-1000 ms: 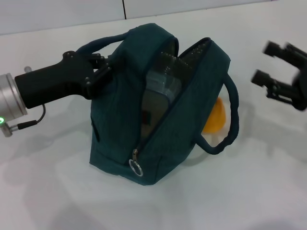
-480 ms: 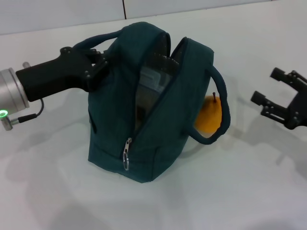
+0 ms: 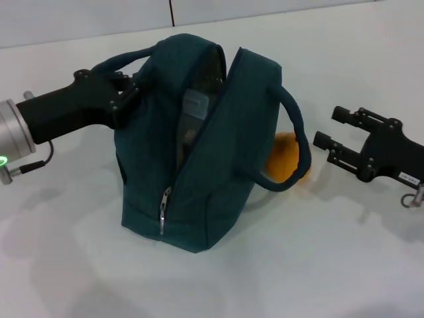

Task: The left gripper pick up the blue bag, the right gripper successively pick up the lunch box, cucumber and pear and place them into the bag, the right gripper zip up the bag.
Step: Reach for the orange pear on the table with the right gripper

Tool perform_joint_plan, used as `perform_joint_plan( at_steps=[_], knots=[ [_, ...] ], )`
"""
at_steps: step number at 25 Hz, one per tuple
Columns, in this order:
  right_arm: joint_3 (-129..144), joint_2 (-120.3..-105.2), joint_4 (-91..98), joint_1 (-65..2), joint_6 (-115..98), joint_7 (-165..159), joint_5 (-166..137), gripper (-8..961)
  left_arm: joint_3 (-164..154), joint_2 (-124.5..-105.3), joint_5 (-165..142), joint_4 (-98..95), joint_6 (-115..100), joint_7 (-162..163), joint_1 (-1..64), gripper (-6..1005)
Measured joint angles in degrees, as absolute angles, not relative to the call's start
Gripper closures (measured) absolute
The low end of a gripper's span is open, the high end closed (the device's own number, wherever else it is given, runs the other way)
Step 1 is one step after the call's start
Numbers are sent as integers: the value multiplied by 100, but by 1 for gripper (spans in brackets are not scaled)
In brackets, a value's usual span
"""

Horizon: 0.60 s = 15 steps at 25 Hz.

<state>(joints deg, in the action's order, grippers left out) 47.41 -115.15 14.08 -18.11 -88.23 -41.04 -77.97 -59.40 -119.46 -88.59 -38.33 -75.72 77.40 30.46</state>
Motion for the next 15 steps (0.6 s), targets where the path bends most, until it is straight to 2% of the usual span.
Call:
perform_joint_plan(
  at_steps=[6, 11, 15],
  knots=[
    [5039, -11526, 1401, -1995, -8713, -4152, -7803, 353, -5941, -11944, -8848, -3832, -7549, 7740, 3024, 948],
    [5130, -11546, 1304, -2148, -8538, -4219, -7785, 365, -5941, -11944, -8851, -3832, -7549, 7741, 3022, 948],
    [5132, -11548, 1276, -2219, -8491, -4308, -7808, 415, -5941, -11944, -8863, -3831, -7549, 7742, 3013, 948]
  ],
)
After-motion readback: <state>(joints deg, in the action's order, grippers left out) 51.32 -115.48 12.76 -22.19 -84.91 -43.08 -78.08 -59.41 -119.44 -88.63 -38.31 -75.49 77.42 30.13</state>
